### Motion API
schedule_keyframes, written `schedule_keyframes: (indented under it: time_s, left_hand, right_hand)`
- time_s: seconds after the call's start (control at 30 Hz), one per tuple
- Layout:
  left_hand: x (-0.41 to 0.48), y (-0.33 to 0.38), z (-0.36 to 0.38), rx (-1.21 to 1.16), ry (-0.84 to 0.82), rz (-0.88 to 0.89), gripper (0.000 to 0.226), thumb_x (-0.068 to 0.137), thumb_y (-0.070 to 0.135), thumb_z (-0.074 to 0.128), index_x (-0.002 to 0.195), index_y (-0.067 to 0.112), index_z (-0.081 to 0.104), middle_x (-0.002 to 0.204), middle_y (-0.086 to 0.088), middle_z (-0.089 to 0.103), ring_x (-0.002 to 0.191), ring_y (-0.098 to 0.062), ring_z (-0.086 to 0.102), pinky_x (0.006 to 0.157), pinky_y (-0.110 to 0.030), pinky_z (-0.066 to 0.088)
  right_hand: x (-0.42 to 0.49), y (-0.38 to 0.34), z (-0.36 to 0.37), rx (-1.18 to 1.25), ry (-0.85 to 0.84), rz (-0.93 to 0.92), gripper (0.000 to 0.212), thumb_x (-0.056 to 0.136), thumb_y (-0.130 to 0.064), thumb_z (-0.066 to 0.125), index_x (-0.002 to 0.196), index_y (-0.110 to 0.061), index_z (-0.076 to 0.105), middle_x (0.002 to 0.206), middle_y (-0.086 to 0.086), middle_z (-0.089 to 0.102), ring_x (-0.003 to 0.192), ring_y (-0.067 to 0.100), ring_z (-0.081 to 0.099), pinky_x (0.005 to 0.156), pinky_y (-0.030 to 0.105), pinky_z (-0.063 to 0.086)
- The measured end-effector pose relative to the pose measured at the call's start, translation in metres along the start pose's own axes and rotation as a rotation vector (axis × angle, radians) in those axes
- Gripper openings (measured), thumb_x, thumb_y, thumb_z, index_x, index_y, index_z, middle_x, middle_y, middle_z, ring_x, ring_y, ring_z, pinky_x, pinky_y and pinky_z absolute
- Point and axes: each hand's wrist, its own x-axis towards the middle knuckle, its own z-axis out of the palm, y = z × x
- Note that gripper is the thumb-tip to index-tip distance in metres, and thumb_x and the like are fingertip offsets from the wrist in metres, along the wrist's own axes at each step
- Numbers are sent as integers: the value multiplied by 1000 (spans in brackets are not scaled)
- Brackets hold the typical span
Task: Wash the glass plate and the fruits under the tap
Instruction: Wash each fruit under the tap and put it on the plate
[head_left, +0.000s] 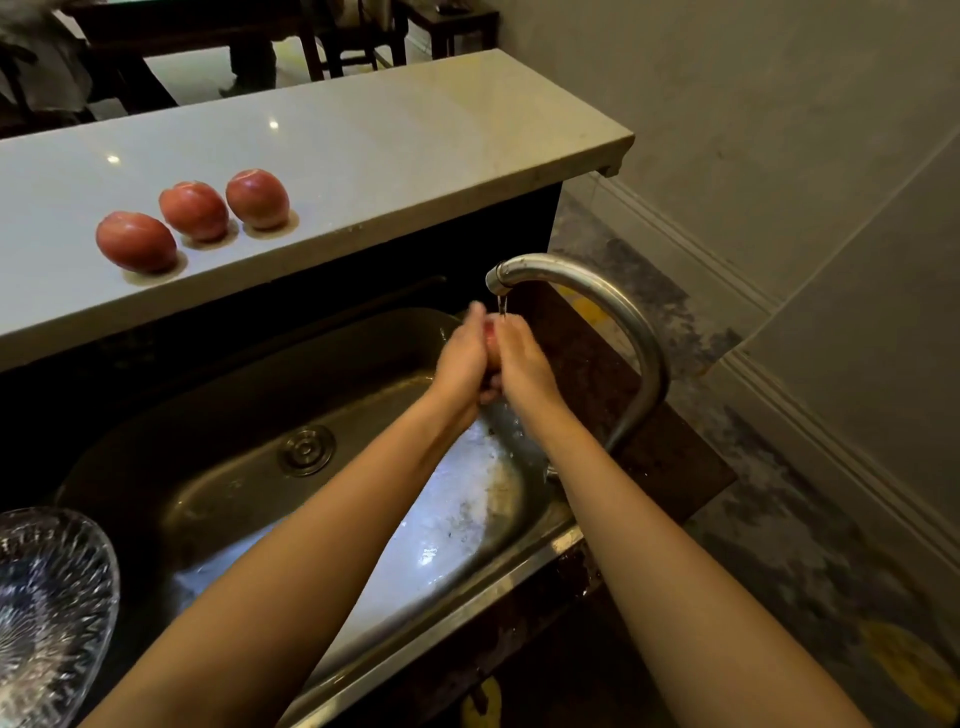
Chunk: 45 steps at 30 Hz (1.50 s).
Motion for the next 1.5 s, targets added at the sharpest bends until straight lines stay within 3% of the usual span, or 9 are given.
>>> schedule_keyframes:
  time_s: [0.23,0.47,0.6,0.7,0.83,1.0,1.2,1.37,1.5]
  left_hand:
    - [-5,-9,15,-23,-19,35,30,98,33,38,109,13,57,111,-16,62,111,-27,59,99,-43,47]
    - [1,-1,1,-293,-4,-180,43,92,49,45,109,10,52,77,-6,57,52,-14,55,37,-20,42]
    - [3,-6,11,-442,-60,-314,40,94,45,43,110,10,55,91,-9,58,77,-19,60,61,-27,53]
    - [4,-6,14,-635,-112,-355,35,98,37,36,95,9,57,95,-14,56,82,-24,56,51,-22,54]
    - [9,-6,10,-607,-154,-279,7,91,21,55,93,14,54,93,-9,54,82,-21,54,49,-19,51]
    - [13,-6,13,-453,-139,-227,18,90,27,54,82,11,52,74,-10,55,48,-14,56,28,-14,30]
    - [15,-11,8,-355,-119,-225,33,93,43,47,88,11,54,81,-11,58,55,-17,59,34,-17,41]
    - [14,-11,4,-231,-92,-108,24,83,8,66,99,11,49,90,-12,55,68,-16,60,45,-14,47]
    - [10,-10,2,-76,-85,-118,21,92,38,52,90,18,51,75,-7,57,50,-12,57,37,-17,38]
  right_hand:
    - [18,-9,4,248,293,246,34,96,-24,36,71,-20,60,77,3,63,95,31,61,79,36,48]
    - [-18,5,-18,-145,-68,-3,39,98,-40,31,135,-35,41,127,-8,50,100,-2,54,82,17,39]
    - [-38,7,-28,-188,142,18,37,98,-38,34,133,-30,45,107,-16,52,90,-4,50,77,10,39]
    - [-50,9,-27,-123,315,3,34,99,-31,35,127,-20,50,93,-25,52,83,-9,50,62,-4,39]
    - [-64,19,-29,-348,209,21,32,99,-20,34,123,-13,54,118,1,60,110,15,55,88,22,45]
    - [-78,36,-23,-732,223,4,32,95,-9,38,123,-11,51,118,13,56,112,28,53,88,37,45]
    - [-77,42,-20,-1000,170,92,31,91,2,39,120,-7,47,124,12,53,119,28,44,88,34,44]
    - [-76,40,-21,-1029,182,73,27,90,5,39,111,-4,51,114,15,58,111,30,50,82,35,45]
    - [-76,38,-22,-1042,165,52,25,90,4,41,108,-4,55,108,13,62,106,28,53,81,35,47]
